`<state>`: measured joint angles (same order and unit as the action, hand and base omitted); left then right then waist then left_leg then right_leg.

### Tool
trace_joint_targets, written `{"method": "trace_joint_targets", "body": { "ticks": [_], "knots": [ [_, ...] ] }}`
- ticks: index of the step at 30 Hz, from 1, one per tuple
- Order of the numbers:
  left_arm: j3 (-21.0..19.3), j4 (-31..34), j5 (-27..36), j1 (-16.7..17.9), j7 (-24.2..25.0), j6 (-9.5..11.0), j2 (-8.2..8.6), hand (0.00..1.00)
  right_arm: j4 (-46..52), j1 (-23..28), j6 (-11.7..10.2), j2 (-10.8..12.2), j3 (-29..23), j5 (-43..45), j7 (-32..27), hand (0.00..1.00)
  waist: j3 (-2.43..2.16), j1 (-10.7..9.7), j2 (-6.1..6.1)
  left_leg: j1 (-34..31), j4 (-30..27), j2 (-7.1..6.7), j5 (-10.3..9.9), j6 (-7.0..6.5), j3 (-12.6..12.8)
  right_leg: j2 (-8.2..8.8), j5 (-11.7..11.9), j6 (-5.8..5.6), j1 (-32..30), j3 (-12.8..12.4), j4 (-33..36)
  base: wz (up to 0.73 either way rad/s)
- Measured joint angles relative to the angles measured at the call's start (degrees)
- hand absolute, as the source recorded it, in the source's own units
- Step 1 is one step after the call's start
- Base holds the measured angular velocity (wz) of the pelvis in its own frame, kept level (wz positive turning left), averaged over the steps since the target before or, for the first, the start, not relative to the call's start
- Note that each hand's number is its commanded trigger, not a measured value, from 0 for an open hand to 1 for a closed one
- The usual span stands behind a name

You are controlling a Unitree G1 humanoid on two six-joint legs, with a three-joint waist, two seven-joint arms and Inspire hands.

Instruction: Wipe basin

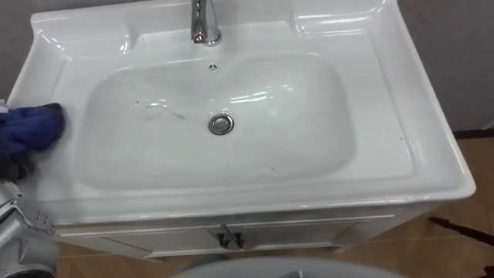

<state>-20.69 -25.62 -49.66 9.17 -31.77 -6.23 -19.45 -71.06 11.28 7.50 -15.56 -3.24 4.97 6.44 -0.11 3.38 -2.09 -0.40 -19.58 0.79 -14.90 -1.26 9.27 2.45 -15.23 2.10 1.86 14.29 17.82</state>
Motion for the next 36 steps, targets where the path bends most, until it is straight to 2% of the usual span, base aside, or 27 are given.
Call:
{"method": "trace_joint_targets", "body": {
  "ticks": [7, 12, 16, 23, 27, 36],
  "knots": [
    [3.9, -0.4, 0.5, 0.0, 0.0, 0.2, 0.11, 0.00, 0.0, -1.0, 0.0, 0.0, 1.8, -0.1, 0.0, 0.00, -0.13, -0.2, 0.53, 0.1, 0.0, -0.23, 0.1, -0.11, 0.2, 0.23, 0.0, -0.13, 0.2, 0.1, 0.0, 0.00],
    [4.2, 0.2, 1.0, -0.6, 1.5, 0.2, 0.48, 0.00, 0.2, -2.4, 0.0, 0.1, 2.0, -0.2, -0.3, 0.00, -0.09, -0.3, 0.38, -0.2, -0.2, -0.31, 0.2, -0.31, 0.2, 0.43, 0.0, -0.44, 0.1, 0.3, -0.1, 0.04],
    [5.1, 2.8, 4.2, -0.6, 4.8, -1.5, 0.49, 0.00, -0.2, -3.4, 0.0, 0.1, 2.0, 0.0, -0.8, 0.00, 0.00, -1.0, 0.11, -0.5, -0.2, -0.49, 0.4, -0.71, -0.2, 0.77, 0.1, -0.69, 0.0, 0.8, 0.0, 0.08],
    [5.1, 6.1, 13.4, -0.5, 8.6, -1.9, 0.53, 0.00, -0.2, -3.5, 0.0, 0.1, 2.2, -0.2, -1.8, 0.00, -0.04, -1.5, -0.39, -1.0, -0.1, -0.78, 0.6, -1.15, 0.2, 1.45, 0.3, -1.18, -0.7, 0.8, 0.5, 0.01],
    [5.2, 7.2, 16.7, -0.7, 10.4, -1.8, 0.65, 0.00, -0.2, -3.5, 0.0, 0.1, 3.8, -0.2, -2.1, 0.00, 0.05, -1.6, -0.46, -1.0, -0.1, -1.10, 0.6, -1.68, 0.3, 1.77, 0.1, -1.62, -0.8, 0.6, 1.1, 0.01],
    [5.4, 8.8, 21.1, -0.7, 12.2, 0.2, 2.21, 0.00, -0.3, -3.5, 0.0, 0.2, 4.8, 0.0, -2.0, 0.00, 0.13, -1.8, -0.68, -1.0, 0.1, -1.78, -0.1, -3.02, 0.1, 2.63, 0.1, -2.64, -0.8, 0.6, 2.0, 0.00]
  ]
}}
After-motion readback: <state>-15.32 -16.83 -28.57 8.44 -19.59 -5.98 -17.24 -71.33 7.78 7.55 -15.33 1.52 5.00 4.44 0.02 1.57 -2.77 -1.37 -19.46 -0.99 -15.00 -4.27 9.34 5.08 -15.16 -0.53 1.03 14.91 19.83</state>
